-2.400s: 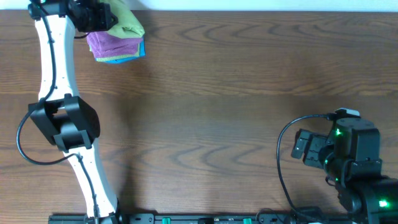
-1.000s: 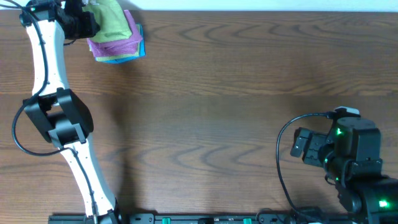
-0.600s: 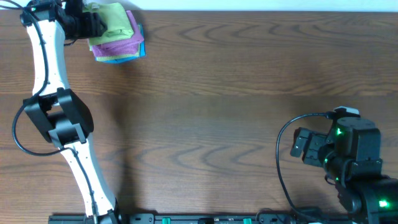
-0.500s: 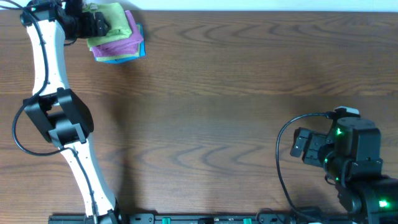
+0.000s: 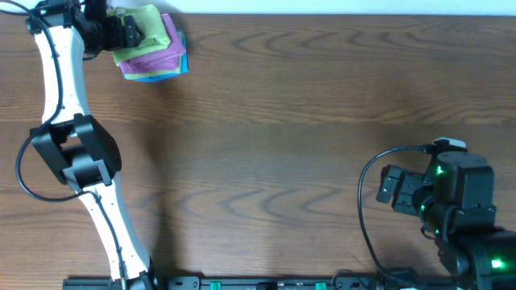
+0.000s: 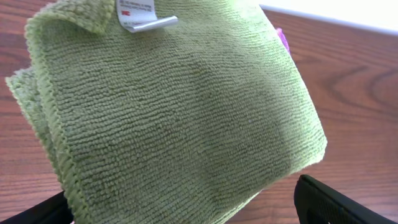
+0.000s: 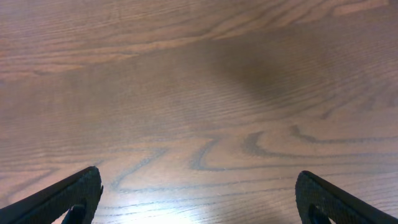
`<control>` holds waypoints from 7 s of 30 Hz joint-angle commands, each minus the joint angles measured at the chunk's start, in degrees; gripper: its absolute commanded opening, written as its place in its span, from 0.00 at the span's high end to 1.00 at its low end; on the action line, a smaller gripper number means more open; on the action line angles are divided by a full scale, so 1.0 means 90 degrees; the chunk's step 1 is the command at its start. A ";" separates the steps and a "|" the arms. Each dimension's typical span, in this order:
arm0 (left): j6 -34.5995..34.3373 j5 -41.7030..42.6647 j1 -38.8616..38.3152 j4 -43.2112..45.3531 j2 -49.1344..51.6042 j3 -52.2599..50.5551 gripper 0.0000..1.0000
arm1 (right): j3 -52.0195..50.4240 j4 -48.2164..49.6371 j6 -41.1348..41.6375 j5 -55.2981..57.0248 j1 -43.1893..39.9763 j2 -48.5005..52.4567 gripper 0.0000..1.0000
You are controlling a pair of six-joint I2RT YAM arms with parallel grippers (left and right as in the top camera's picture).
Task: Fold the cloth
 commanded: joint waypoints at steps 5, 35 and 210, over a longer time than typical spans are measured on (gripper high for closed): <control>-0.0389 -0.0134 0.0313 0.0148 -0.0287 0.0163 0.05 | -0.0010 0.0022 -0.0102 -0.0019 -0.0039 -0.0010 0.01; -0.0379 -0.0741 0.0413 -0.1054 -0.2919 0.0163 0.05 | 0.0073 0.0763 -0.0342 0.0464 -0.0039 0.0039 0.01; 0.0957 -0.1472 -0.1248 0.4014 -1.5280 -1.4880 0.05 | 0.2283 -0.2778 -0.0359 0.1787 0.0338 -0.2225 0.01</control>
